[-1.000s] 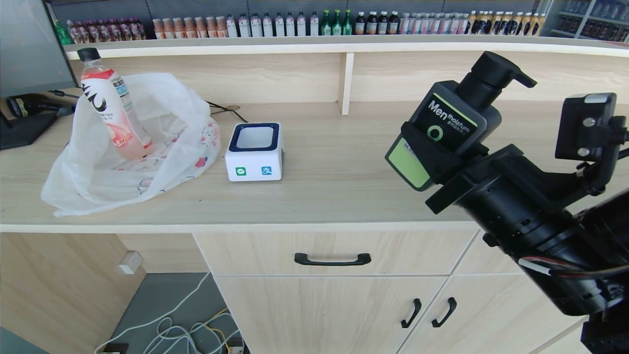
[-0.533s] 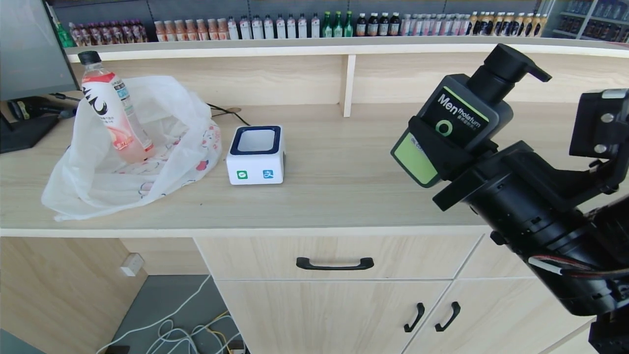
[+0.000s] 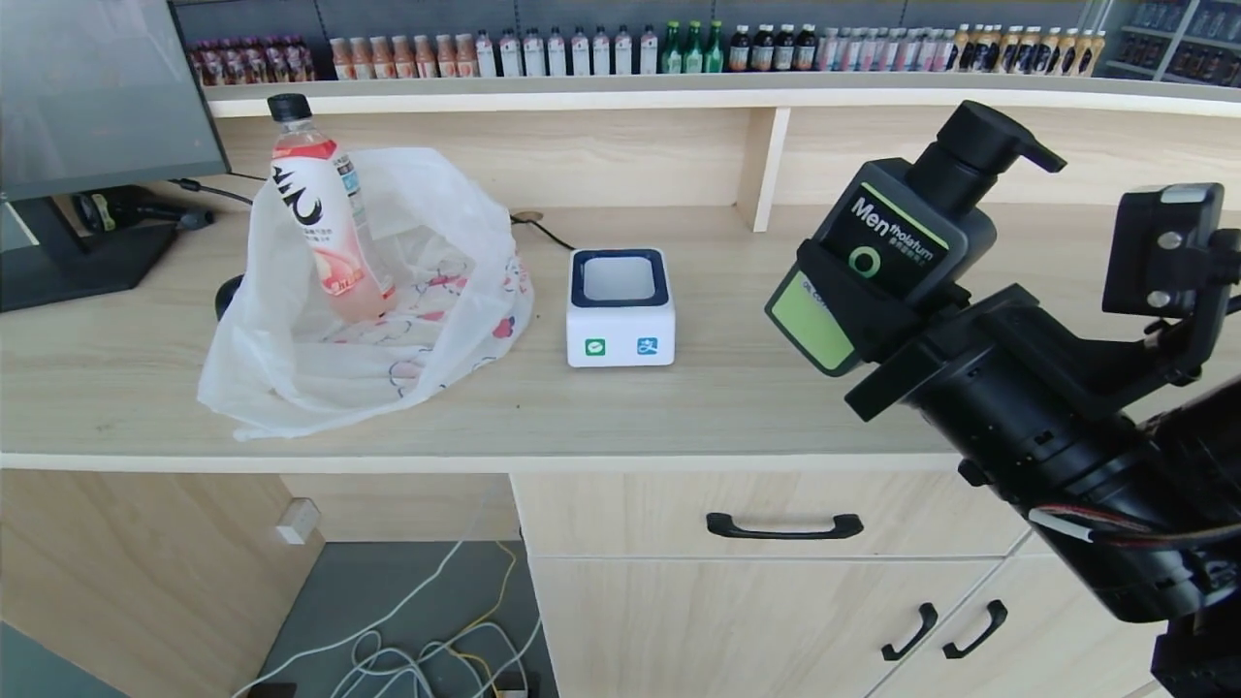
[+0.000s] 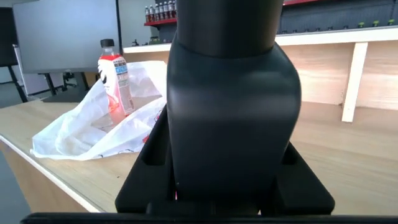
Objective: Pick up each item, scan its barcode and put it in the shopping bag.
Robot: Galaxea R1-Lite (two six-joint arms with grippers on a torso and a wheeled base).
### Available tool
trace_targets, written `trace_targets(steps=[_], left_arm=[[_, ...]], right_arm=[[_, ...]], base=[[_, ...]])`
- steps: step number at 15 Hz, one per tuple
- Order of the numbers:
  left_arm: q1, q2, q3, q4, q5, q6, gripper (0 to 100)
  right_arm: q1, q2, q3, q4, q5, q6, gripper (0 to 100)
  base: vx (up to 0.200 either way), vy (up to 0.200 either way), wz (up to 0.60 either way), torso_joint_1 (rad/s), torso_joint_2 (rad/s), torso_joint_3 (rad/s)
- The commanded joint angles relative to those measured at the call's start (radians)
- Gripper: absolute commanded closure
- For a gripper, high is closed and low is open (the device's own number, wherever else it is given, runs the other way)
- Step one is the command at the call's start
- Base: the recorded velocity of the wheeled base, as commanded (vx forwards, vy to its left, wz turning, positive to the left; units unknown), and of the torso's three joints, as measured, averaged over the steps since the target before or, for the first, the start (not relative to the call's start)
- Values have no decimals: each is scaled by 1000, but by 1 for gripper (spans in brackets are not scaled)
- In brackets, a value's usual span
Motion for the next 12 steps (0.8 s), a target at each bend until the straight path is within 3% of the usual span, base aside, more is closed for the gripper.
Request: trace_targets(steps=[1, 7, 12], left_arm=[[0, 0, 0, 0, 0, -1, 0], [0, 0, 0, 0, 0, 1, 0], [0, 0, 0, 0, 0, 4, 0]], right_arm=[[0, -1, -2, 0, 0, 0, 100], [0, 2, 3, 0, -2, -2, 100], [1, 19, -17, 0, -2, 12, 100]], base=[[0, 200, 0, 2, -2, 2], [0, 200, 0, 2, 2, 2], [0, 0, 0, 0, 0, 0]])
